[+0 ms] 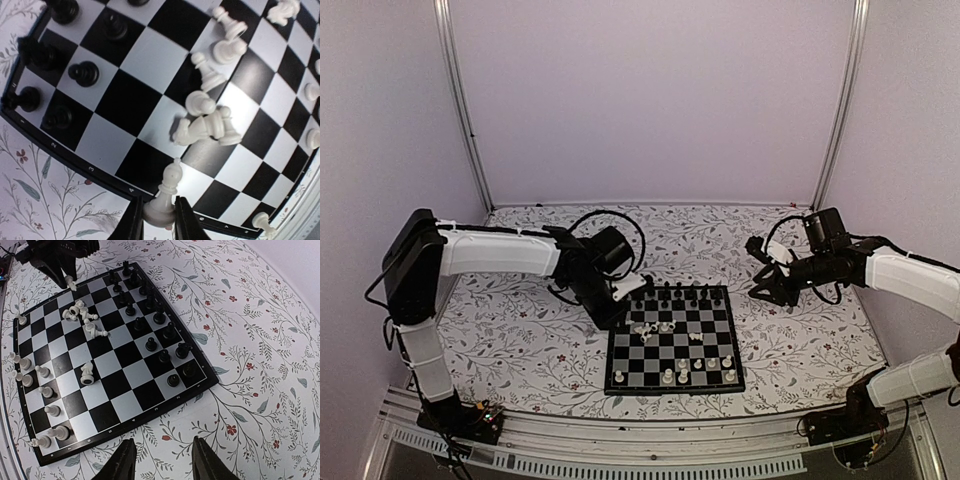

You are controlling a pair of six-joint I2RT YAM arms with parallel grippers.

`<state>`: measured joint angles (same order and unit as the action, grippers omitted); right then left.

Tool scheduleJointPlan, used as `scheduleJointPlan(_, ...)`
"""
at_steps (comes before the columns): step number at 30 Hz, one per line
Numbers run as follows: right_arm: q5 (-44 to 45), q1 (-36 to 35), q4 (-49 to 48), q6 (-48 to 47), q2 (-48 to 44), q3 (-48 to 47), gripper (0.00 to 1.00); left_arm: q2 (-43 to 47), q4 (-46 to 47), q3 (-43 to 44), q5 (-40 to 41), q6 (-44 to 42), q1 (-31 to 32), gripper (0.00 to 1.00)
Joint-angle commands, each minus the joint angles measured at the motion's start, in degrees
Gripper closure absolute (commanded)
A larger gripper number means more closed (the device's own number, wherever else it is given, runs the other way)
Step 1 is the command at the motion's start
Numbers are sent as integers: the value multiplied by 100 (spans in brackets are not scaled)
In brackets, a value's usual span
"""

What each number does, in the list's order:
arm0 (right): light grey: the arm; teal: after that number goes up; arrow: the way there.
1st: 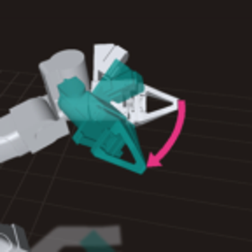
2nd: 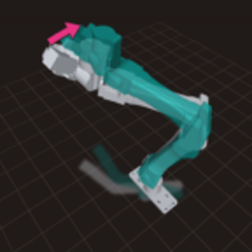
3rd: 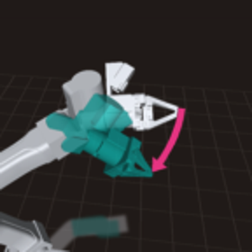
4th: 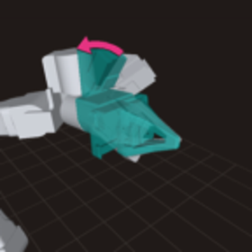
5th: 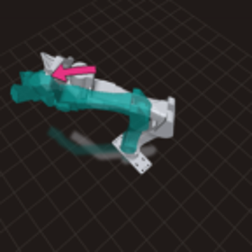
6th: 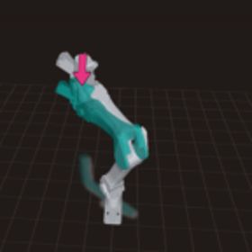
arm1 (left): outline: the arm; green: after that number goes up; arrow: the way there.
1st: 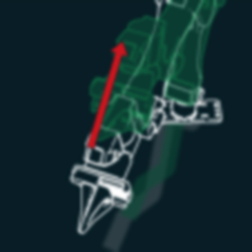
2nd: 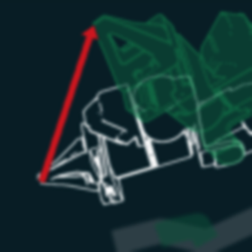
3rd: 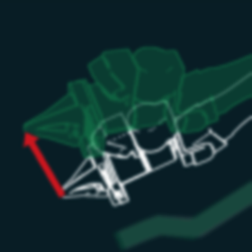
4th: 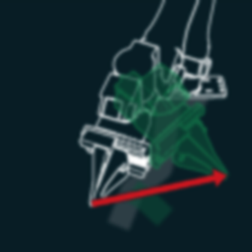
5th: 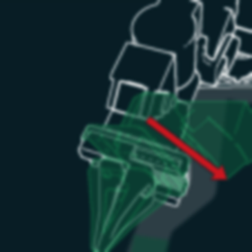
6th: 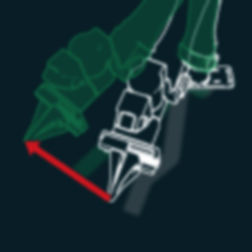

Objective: Set up the chess pieces on the board
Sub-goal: Pick up the chess piece from the chessboard, then place the chess piece on the chessboard.

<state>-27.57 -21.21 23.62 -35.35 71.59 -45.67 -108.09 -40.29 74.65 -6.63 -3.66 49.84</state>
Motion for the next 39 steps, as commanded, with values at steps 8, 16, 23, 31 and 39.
scheduleJointPlan(8, -1249, 4, 753, 576, 393, -1583, 60, 1131, 1603, 108, -1163, 408, 140, 84)
scheduleJointPlan(16, -2734, -518, 1209, 1481, 1299, -2916, 58, 1267, 4506, -611, -960, 1743, 526, 83)
scheduleJointPlan(23, -3162, -665, 1336, 1790, 1820, -3029, 55, 1064, 5270, -749, -783, 2002, 717, 82)
scheduleJointPlan(31, -3263, -911, 1183, 1975, 2040, -3066, 56, 876, 5112, -525, -967, 1959, 728, 81)
scheduleJointPlan(39, -3377, -992, 1198, 1954, 2087, -3098, 67, 781, 5032, -361, -1024, 1944, 736, 81)
